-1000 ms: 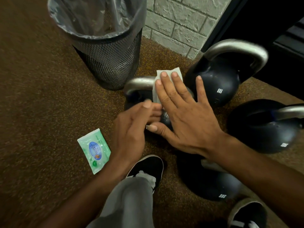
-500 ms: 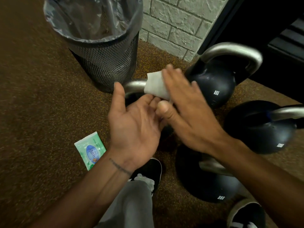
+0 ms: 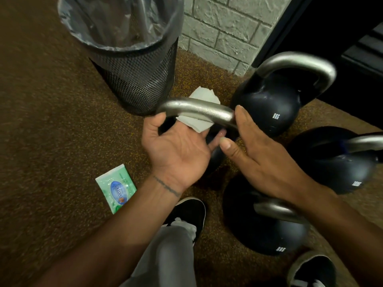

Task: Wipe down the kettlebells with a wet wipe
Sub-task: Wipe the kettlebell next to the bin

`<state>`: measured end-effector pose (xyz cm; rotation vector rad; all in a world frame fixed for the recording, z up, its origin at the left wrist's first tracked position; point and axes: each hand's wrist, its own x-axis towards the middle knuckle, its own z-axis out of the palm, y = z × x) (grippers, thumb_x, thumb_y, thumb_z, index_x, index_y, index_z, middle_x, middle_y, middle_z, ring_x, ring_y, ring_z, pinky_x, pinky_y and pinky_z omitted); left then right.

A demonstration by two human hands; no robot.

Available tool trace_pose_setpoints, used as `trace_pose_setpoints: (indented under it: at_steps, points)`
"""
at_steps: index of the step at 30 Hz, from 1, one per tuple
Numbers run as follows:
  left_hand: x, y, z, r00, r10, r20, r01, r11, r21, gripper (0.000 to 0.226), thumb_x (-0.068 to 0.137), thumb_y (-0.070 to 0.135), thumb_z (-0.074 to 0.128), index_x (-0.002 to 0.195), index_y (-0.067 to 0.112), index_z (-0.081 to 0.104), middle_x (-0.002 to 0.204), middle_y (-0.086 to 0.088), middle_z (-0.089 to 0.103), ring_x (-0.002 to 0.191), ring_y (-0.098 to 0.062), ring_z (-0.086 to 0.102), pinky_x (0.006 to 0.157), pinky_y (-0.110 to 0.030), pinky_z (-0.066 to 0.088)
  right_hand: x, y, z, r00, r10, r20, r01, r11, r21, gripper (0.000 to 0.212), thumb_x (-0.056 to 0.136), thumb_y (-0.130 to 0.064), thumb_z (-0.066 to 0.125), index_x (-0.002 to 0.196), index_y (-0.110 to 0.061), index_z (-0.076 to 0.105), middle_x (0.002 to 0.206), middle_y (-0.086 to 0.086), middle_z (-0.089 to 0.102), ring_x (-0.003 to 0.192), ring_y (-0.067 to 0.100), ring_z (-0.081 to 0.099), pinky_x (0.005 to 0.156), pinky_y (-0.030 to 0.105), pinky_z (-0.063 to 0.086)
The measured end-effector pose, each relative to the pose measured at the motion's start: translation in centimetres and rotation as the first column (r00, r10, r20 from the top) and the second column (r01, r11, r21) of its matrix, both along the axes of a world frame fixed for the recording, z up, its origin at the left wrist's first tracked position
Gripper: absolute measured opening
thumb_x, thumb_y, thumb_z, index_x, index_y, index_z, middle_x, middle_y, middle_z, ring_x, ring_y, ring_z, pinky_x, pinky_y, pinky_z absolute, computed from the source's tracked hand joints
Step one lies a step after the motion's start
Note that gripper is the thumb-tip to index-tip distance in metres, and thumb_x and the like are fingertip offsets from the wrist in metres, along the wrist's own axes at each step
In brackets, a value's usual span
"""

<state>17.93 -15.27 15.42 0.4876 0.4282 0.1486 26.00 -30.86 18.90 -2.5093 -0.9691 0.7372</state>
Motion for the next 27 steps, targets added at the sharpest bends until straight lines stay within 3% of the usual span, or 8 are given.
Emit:
trace_pose_setpoints:
  at_steps: [5, 11, 14, 16, 19, 21, 24, 27]
  points:
    - [-2.8, -0.1, -1.0, 0.985, 0.017, 0.172, 0.013, 0.985, -0.174, 0.095, 0.077, 0.054, 0.038, 0.162, 0.014, 0.024, 0.167, -0.008, 0.029, 0.153, -0.028, 0.031, 0.124, -0.055, 0.015, 0.2, -0.1, -0.4, 1.000, 0.012, 0.010, -0.013, 1.000, 0.015, 0.093, 0.088, -0.083, 0.015, 0.159, -0.031, -0.014, 0.167, -0.016, -0.012, 0.146, -0.008, -0.009, 0.128, 0.039, 0.009]
    - [0.2, 0.3, -0.8, 0.993, -0.063, 0.097, 0.067, 0.997, -0.041, 0.094, 0.076, 0.051, 0.038, 0.161, 0.013, 0.025, 0.166, -0.014, 0.028, 0.154, -0.036, 0.024, 0.124, -0.057, 0.017, -0.4, 0.2, -1.6, 0.998, -0.008, 0.067, 0.006, 1.000, 0.031, 0.097, 0.084, -0.082, 0.016, 0.159, -0.029, -0.016, 0.169, -0.013, -0.013, 0.147, -0.007, -0.011, 0.125, 0.034, 0.009]
    - [-1.0, 0.5, -2.0, 0.981, -0.060, 0.187, 0.083, 0.989, -0.119, 0.095, 0.076, 0.051, 0.036, 0.162, 0.015, 0.022, 0.167, -0.010, 0.026, 0.156, -0.032, 0.020, 0.123, -0.059, 0.012, -0.3, 0.0, -1.8, 0.994, 0.028, 0.105, -0.031, 0.999, 0.033, 0.102, 0.084, -0.081, 0.022, 0.160, -0.025, -0.016, 0.170, -0.007, -0.010, 0.149, -0.003, -0.009, 0.121, 0.026, 0.006]
    - [-1.6, 0.7, -2.4, 0.971, -0.045, 0.233, 0.080, 0.987, -0.143, 0.095, 0.075, 0.053, 0.034, 0.163, 0.016, 0.022, 0.168, -0.008, 0.026, 0.156, -0.029, 0.020, 0.123, -0.058, 0.012, -0.3, 0.2, -1.9, 0.992, 0.034, 0.125, -0.039, 0.999, 0.036, 0.105, 0.085, -0.080, 0.031, 0.160, -0.022, -0.014, 0.171, -0.003, -0.007, 0.154, 0.006, -0.006, 0.124, 0.028, 0.007]
    - [-0.1, 1.0, -2.0, 0.976, -0.068, 0.207, 0.092, 0.990, -0.111, 0.093, 0.077, 0.056, 0.034, 0.161, 0.015, 0.027, 0.166, -0.012, 0.030, 0.154, -0.034, 0.025, 0.122, -0.057, 0.019, -0.7, 0.8, -2.0, 0.985, -0.030, 0.168, 0.022, 0.998, 0.051, 0.105, 0.088, -0.071, 0.050, 0.161, -0.024, -0.009, 0.170, 0.000, 0.001, 0.156, 0.018, 0.005, 0.126, 0.041, 0.019]
    - [0.7, 1.0, -1.5, 0.987, -0.065, 0.145, 0.077, 0.994, -0.083, 0.092, 0.079, 0.055, 0.034, 0.161, 0.013, 0.028, 0.165, -0.015, 0.030, 0.153, -0.037, 0.027, 0.122, -0.057, 0.021, -1.0, 1.4, -1.7, 0.973, -0.054, 0.223, 0.040, 0.997, 0.065, 0.101, 0.087, -0.068, 0.053, 0.161, -0.032, -0.006, 0.167, 0.000, 0.010, 0.152, 0.024, 0.018, 0.117, 0.048, 0.035]
    - [-0.2, 1.4, -1.8, 0.989, -0.062, 0.134, 0.076, 0.993, -0.096, 0.094, 0.078, 0.058, 0.033, 0.162, 0.015, 0.026, 0.167, -0.012, 0.027, 0.154, -0.035, 0.022, 0.123, -0.054, 0.019, -1.1, 1.6, -1.3, 0.960, -0.034, 0.277, 0.033, 0.999, 0.008, 0.099, 0.087, -0.064, 0.058, 0.159, -0.040, -0.004, 0.162, -0.002, 0.017, 0.146, 0.024, 0.029, 0.101, 0.047, 0.047]
    - [-2.2, 1.8, -2.2, 0.987, -0.048, 0.150, 0.070, 0.986, -0.149, 0.096, 0.076, 0.060, 0.038, 0.161, 0.018, 0.027, 0.165, -0.007, 0.033, 0.153, -0.028, 0.029, 0.122, -0.053, 0.020, -0.7, 1.4, -1.0, 0.955, -0.002, 0.296, 0.006, 1.000, -0.014, 0.099, 0.087, -0.058, 0.061, 0.160, -0.039, -0.003, 0.162, -0.002, 0.019, 0.144, 0.024, 0.032, 0.102, 0.045, 0.046]
